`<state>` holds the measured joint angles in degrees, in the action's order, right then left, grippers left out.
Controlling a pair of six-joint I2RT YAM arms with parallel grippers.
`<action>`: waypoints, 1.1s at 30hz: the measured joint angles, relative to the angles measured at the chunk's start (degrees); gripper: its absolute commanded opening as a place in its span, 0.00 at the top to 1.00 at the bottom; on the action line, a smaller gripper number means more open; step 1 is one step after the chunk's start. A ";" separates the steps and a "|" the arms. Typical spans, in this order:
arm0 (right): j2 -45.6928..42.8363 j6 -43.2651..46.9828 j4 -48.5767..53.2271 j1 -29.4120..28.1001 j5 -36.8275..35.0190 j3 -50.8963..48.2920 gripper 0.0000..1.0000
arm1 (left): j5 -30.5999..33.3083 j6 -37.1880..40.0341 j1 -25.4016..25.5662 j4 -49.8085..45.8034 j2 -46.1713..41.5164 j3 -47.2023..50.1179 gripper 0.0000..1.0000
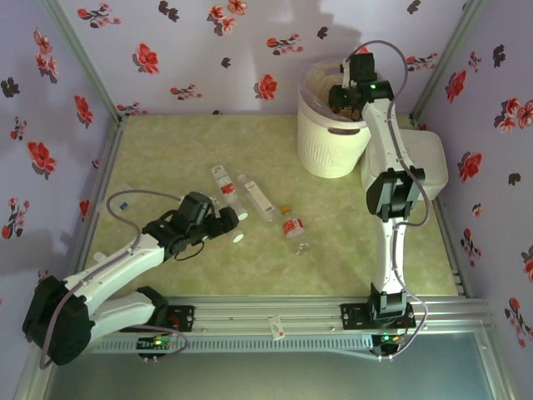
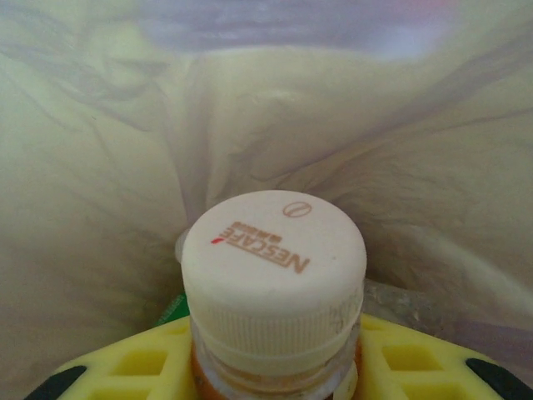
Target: Put the plastic bottles in the bin
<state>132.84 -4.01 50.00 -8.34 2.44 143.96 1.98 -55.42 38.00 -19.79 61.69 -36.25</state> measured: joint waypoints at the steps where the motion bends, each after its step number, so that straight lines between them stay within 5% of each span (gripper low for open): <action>1: 0.66 0.02 0.26 0.09 0.15 0.00 0.57 | 0.00 0.00 0.00 0.00 0.00 0.00 0.02; 21: 1.99 1.07 2.69 0.48 1.01 0.83 0.14 | 0.52 -1.57 0.00 1.11 1.88 0.70 0.00; 33: -21.75 1.49 1.79 -0.52 2.82 -5.51 0.08 | 0.72 -11.78 1.46 7.87 5.66 4.61 0.05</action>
<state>111.09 -2.52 51.79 -8.86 5.26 138.45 2.70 -67.20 39.46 -11.92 67.35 -31.64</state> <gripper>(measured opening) 0.916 0.963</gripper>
